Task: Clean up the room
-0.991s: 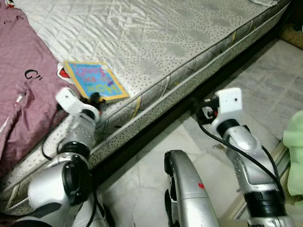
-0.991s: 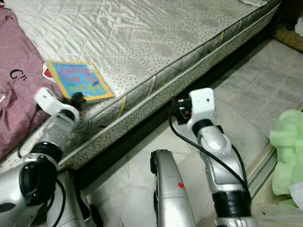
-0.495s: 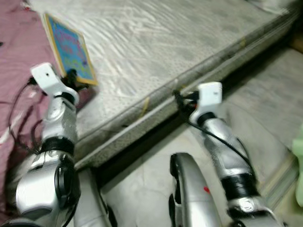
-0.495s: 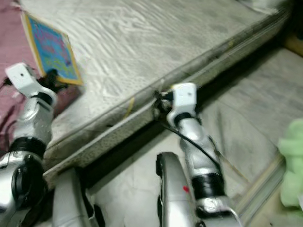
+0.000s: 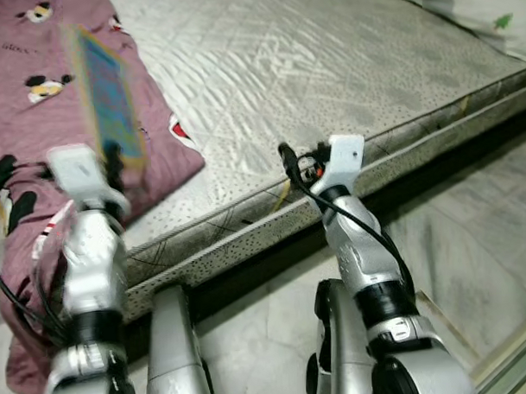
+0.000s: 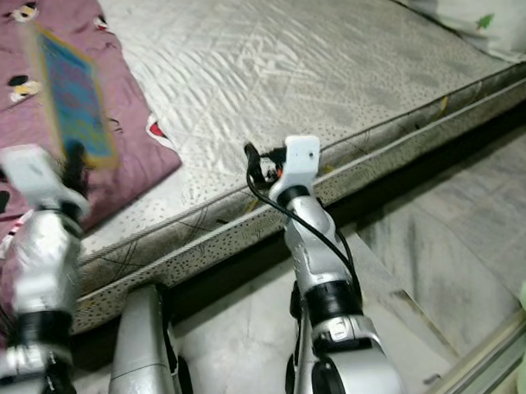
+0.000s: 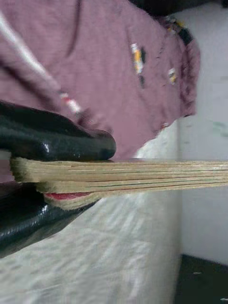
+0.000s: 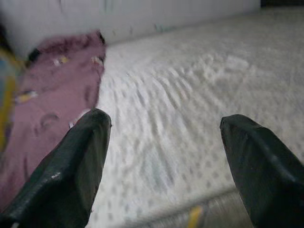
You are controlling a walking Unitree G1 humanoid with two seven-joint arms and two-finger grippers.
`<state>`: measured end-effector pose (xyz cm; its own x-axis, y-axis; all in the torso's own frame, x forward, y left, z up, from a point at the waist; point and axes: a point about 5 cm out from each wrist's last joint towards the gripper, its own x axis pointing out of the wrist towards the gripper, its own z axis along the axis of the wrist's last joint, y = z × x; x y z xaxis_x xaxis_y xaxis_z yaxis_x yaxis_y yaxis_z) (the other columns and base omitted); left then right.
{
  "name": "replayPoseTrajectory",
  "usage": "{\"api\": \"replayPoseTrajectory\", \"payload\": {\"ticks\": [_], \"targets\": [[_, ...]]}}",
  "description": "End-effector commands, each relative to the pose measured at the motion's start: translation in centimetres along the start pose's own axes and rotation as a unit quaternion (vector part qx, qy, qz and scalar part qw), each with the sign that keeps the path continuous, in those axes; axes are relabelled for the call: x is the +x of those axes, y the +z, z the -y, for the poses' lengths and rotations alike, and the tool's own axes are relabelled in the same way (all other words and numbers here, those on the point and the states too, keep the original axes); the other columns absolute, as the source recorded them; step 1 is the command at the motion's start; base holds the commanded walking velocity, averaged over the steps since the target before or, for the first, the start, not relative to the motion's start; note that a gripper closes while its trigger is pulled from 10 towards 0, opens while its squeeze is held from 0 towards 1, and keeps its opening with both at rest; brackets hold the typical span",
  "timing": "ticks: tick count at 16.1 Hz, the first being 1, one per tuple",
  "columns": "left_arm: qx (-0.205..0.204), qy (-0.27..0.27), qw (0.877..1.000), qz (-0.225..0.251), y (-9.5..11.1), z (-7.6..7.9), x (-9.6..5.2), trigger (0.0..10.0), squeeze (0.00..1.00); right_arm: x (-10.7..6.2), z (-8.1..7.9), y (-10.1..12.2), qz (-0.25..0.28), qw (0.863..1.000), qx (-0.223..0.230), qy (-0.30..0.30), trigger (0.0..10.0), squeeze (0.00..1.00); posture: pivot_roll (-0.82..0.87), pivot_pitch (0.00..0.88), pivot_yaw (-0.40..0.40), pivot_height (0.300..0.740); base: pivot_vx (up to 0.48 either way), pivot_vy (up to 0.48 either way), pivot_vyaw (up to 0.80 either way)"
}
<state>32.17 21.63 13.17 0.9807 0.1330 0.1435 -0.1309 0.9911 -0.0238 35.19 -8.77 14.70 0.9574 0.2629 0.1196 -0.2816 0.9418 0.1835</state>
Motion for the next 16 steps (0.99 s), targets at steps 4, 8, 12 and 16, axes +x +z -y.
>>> {"api": "replayPoseTrajectory", "payload": {"ticks": [4,8,12,16], "targets": [[0.024,-0.014,0.999,0.038,2.2,2.2,-1.1,10.0,0.0,0.4,-0.4,1.0,0.031,0.999,0.021,0.002,10.0,0.0,0.0,0.0,0.025,0.563,0.0,0.0,0.0],[0.045,-0.01,0.998,0.043,2.6,2.5,-1.5,10.0,0.0,1.0,-1.0,2.0,0.044,0.999,0.029,0.01,10.0,0.0,-0.01,0.0,0.017,0.618,0.0,0.0,0.0],[0.034,-0.018,0.998,0.044,3.3,3.3,-1.3,10.0,0.0,1.1,-0.8,2.5,0.049,0.998,0.027,0.011,10.0,0.0,-0.02,0.0,0.013,0.673,0.0,0.0,0.0],[0.017,-0.032,0.998,0.049,3.7,3.8,-0.9,10.0,0.0,1.1,-0.6,2.7,0.051,0.998,0.026,0.008,10.0,0.0,-0.03,0.0,0.013,0.723,0.0,0.0,0.0]]}}
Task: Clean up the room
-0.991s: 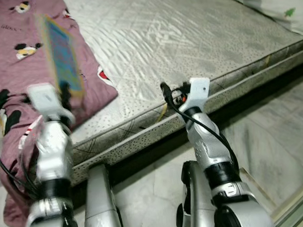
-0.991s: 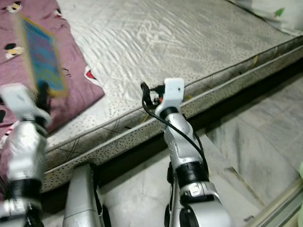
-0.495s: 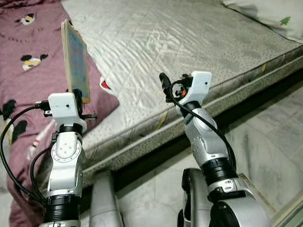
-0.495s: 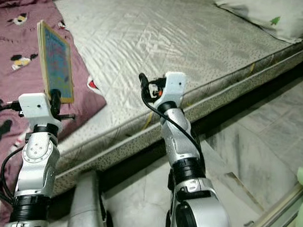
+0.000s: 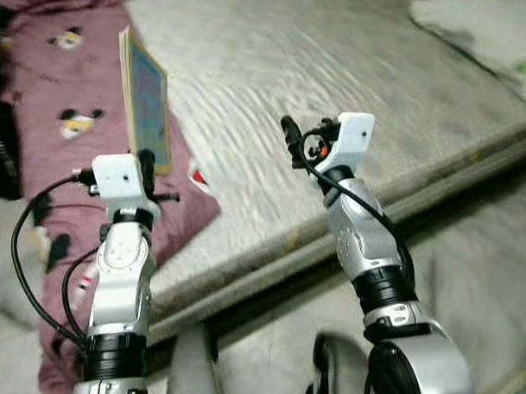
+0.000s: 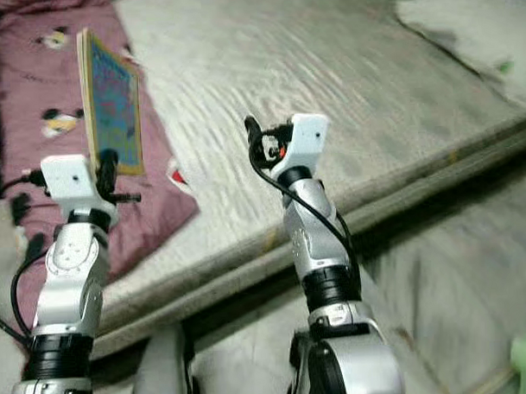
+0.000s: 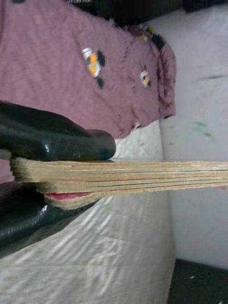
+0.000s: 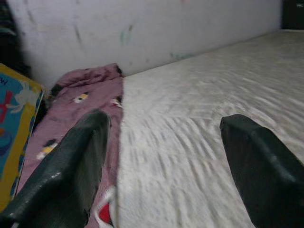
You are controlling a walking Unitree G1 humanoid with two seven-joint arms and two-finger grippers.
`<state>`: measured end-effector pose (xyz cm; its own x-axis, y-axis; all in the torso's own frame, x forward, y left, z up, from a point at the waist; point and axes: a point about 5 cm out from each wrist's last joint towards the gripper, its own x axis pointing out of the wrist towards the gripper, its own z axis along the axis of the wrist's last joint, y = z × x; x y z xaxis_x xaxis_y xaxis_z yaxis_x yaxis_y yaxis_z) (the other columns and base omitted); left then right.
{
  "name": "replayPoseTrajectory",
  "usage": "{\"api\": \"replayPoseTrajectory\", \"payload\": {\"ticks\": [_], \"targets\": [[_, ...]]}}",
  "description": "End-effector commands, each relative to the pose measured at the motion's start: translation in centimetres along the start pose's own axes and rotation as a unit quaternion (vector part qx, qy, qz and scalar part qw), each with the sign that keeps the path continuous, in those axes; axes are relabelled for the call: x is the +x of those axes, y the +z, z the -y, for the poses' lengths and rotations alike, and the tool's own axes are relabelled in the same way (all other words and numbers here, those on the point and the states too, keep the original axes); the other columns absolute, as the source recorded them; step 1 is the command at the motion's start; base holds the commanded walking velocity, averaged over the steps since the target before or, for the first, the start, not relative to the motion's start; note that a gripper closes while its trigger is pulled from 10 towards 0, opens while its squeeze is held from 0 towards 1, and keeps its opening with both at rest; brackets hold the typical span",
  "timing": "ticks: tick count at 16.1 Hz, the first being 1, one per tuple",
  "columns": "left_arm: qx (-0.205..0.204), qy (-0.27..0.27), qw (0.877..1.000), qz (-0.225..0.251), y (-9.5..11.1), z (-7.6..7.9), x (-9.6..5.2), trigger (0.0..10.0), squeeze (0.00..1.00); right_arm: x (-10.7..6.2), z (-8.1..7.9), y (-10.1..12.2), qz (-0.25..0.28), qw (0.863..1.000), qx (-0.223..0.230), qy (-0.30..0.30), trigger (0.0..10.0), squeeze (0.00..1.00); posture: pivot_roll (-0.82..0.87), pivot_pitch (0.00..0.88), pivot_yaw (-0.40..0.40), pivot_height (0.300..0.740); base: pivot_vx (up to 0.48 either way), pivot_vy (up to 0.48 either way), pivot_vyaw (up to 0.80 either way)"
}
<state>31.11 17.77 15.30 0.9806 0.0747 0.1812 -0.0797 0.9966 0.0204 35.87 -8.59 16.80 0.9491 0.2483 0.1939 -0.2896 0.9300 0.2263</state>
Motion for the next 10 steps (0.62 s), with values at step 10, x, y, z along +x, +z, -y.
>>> {"api": "replayPoseTrajectory", "payload": {"ticks": [10], "targets": [[0.003,-0.017,1.0,0.002,0.45,0.03,0.47,10.0,0.0,-0.26,0.37,0.3,0.007,1.0,-0.009,0.0,10.0,0.0,-0.03,0.0,0.011,0.74,0.0,0.0,0.0]]}}
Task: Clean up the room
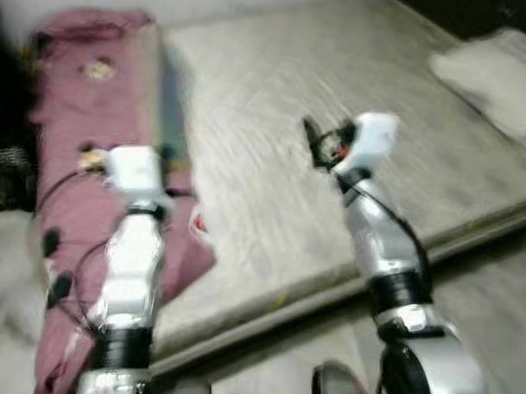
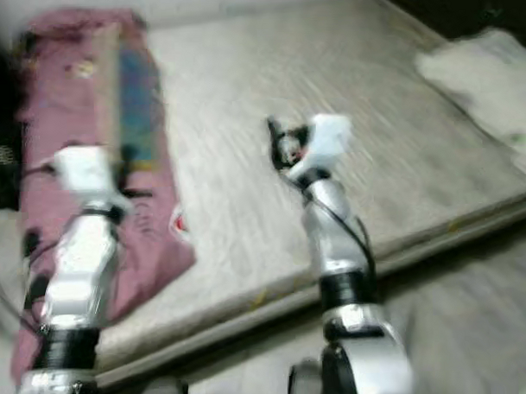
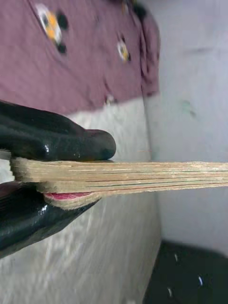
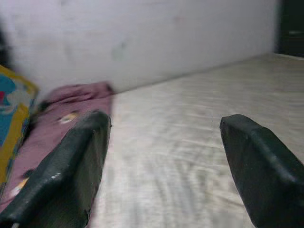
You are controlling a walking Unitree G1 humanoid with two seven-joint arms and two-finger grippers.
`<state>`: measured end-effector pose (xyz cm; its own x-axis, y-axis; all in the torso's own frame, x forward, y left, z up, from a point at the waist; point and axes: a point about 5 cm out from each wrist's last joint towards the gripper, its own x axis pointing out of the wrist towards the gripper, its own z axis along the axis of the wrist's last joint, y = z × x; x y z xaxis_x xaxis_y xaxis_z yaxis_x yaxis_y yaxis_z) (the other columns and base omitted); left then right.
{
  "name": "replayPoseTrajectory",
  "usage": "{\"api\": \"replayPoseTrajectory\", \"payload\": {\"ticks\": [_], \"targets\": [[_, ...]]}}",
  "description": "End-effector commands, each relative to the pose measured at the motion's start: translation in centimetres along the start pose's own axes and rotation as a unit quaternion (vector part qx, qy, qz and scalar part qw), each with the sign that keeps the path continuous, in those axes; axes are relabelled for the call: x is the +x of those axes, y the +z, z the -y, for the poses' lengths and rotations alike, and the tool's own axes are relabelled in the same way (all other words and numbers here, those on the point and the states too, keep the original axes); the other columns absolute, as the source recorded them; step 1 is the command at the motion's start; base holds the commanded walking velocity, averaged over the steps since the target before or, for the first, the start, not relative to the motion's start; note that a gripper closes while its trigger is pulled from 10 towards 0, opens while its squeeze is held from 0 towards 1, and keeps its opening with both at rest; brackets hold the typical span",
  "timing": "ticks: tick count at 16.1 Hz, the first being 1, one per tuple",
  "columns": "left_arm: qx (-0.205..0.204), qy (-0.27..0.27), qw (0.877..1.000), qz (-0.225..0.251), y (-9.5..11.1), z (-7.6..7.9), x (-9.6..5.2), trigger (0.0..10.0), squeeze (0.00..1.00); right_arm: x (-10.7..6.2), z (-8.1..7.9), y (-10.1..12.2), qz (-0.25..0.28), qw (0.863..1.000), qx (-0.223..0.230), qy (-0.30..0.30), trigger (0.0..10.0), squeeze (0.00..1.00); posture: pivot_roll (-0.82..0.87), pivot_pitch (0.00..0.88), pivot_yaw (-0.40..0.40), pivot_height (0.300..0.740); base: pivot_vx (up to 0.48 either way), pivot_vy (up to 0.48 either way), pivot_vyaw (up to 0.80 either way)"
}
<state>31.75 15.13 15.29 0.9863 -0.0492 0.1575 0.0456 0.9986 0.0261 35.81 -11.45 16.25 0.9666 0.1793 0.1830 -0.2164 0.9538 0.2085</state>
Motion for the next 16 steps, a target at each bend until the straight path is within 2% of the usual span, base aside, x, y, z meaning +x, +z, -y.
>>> {"api": "replayPoseTrajectory", "payload": {"ticks": [1,7,11,12,16], "targets": [[0.009,0.052,0.999,0.01,0.3,-2.7,-0.5,10.0,0.0,0.2,-2.2,-0.1,0.001,0.999,0.005,0.033,10.0,0.0,-0.03,0.0,0.011,0.74,0.0,0.0,0.0],[-0.002,0.041,0.999,0.016,-0.1,-1.4,-1.3,10.0,0.0,-1.1,-1.7,-0.9,-0.014,0.999,-0.005,0.029,10.0,0.0,-0.05,0.0,0.012,0.74,0.0,0.0,0.0],[-0.041,0.021,0.999,0.019,0.1,-0.2,-1.2,10.0,0.0,-1.7,-1.4,-1.7,-0.035,0.999,-0.02,0.014,10.0,0.0,-0.06,0.0,0.016,0.74,0.0,0.0,0.0],[-0.037,0.023,0.999,0.017,0.0,-0.1,-1.2,10.0,0.0,-1.8,-1.4,-1.7,-0.034,0.999,-0.021,0.016,10.0,0.0,-0.06,0.0,0.01,0.74,0.0,0.0,0.0],[-0.041,0.026,0.999,0.0,-0.6,0.4,-1.5,10.0,0.0,-1.9,-1.1,-1.5,-0.041,0.998,-0.042,0.025,10.0,0.0,-0.07,0.0,-0.013,0.74,0.0,0.0,0.59]]}}
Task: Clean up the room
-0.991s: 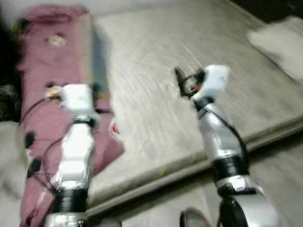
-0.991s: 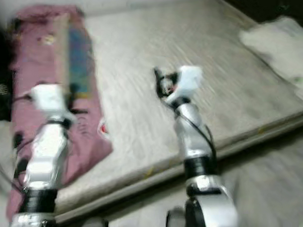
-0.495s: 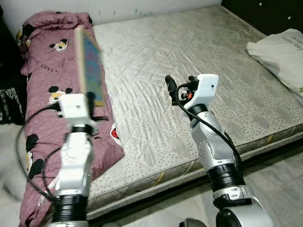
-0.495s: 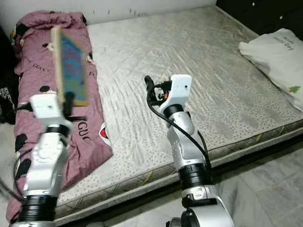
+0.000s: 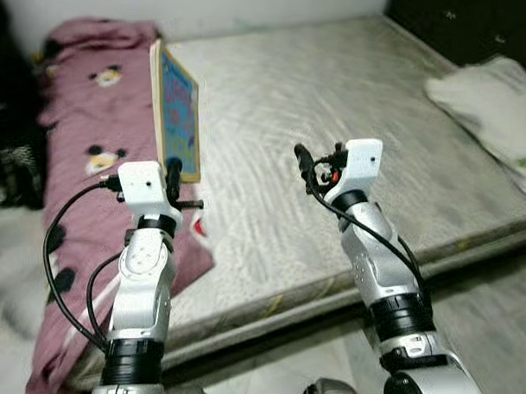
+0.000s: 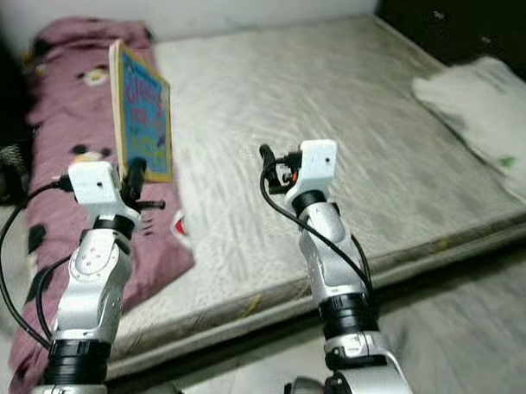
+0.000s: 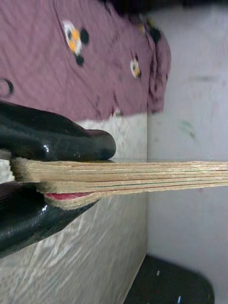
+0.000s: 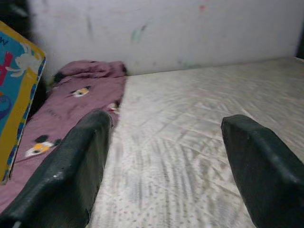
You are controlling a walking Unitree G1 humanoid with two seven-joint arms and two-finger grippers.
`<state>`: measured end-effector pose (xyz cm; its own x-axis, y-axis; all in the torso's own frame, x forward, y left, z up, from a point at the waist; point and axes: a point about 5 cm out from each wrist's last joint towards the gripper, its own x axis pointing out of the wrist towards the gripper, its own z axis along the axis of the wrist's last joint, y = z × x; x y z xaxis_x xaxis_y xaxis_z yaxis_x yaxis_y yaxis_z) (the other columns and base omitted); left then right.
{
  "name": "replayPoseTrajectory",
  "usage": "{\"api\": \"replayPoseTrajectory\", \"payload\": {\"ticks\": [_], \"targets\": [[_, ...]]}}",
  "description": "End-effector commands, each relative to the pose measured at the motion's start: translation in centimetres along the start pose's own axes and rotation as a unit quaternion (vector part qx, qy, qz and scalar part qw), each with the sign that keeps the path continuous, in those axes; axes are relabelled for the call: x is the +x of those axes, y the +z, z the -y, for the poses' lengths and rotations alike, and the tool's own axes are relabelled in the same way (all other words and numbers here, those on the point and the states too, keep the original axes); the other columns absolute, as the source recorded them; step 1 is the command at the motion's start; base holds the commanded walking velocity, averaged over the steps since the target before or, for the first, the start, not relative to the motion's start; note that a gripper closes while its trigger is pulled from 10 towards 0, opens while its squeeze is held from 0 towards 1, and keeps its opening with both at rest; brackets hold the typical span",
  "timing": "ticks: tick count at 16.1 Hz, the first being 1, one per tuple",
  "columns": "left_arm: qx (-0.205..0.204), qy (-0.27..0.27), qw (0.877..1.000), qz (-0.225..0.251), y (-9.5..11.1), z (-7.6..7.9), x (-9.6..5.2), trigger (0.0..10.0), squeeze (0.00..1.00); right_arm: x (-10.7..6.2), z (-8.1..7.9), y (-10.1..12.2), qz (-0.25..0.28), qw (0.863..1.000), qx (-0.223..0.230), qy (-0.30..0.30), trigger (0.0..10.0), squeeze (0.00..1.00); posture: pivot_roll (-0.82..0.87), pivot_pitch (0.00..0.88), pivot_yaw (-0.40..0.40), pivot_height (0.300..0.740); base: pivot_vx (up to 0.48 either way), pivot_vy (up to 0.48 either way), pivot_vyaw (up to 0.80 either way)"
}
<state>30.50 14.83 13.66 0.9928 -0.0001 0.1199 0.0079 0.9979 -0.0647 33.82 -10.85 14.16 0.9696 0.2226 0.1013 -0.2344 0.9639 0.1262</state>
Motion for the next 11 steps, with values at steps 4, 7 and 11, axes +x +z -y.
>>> {"api": "replayPoseTrajectory", "payload": {"ticks": [4,7,11], "targets": [[0.003,-0.013,1.0,0.013,0.53,0.53,-0.41,10.0,0.0,0.18,-0.44,0.24,-0.005,1.0,-0.009,0.008,10.0,0.0,-0.07,0.0,-0.015,0.74,0.0,0.0,0.59],[0.003,-0.014,1.0,0.017,0.83,0.47,-0.17,10.0,0.0,-0.03,-0.81,-0.05,-0.013,1.0,-0.009,0.014,10.0,0.0,-0.07,0.0,-0.016,0.74,0.0,0.0,0.59],[0.001,-0.012,1.0,0.022,0.91,0.5,-0.32,10.0,0.0,-0.11,-0.72,-0.19,-0.017,1.0,-0.007,0.013,10.0,0.0,-0.07,0.0,-0.014,0.74,0.0,0.0,0.59]]}}
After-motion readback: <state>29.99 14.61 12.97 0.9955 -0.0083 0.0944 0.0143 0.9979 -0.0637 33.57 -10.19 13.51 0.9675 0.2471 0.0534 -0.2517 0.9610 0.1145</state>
